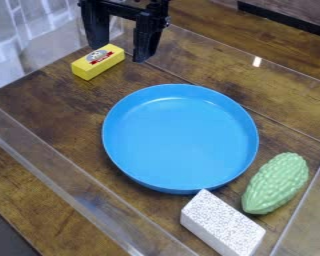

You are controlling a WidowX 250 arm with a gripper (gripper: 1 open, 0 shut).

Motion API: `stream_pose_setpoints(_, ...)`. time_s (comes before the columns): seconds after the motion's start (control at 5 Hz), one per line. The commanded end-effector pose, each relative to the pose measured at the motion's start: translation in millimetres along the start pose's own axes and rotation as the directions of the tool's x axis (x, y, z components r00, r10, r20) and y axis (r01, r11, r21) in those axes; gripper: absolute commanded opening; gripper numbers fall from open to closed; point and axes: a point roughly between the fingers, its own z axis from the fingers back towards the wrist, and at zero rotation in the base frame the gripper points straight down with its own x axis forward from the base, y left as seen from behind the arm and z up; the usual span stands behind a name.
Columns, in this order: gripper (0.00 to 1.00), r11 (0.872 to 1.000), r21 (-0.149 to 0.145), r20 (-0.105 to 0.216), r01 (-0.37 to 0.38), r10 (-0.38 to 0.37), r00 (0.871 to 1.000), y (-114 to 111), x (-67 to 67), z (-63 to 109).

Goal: Remove the green object from inside the blue tray and put it on the table

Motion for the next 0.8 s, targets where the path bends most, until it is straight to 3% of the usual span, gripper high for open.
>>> stream_pose_setpoints(0.0, 1.0, 1.0, -0.002, -0.018, 0.026, -0.026, 1.0, -1.4, 5.7, -4.6)
stream_pose_setpoints(0.2, 1.0, 0.995, -0.005, -0.033, 0.097, -0.097, 0.995, -4.0, 8.1, -22.8)
stream_pose_setpoints(0.4, 1.0, 0.978, -0.012, -0.042, 0.206, -0.207, 0.978, -15.7, 10.0, -40.6)
stream_pose_setpoints(0.6, 1.0, 0.954, -0.016, -0.032, 0.299, -0.299, 0.954, -44.5, 6.7, -51.5)
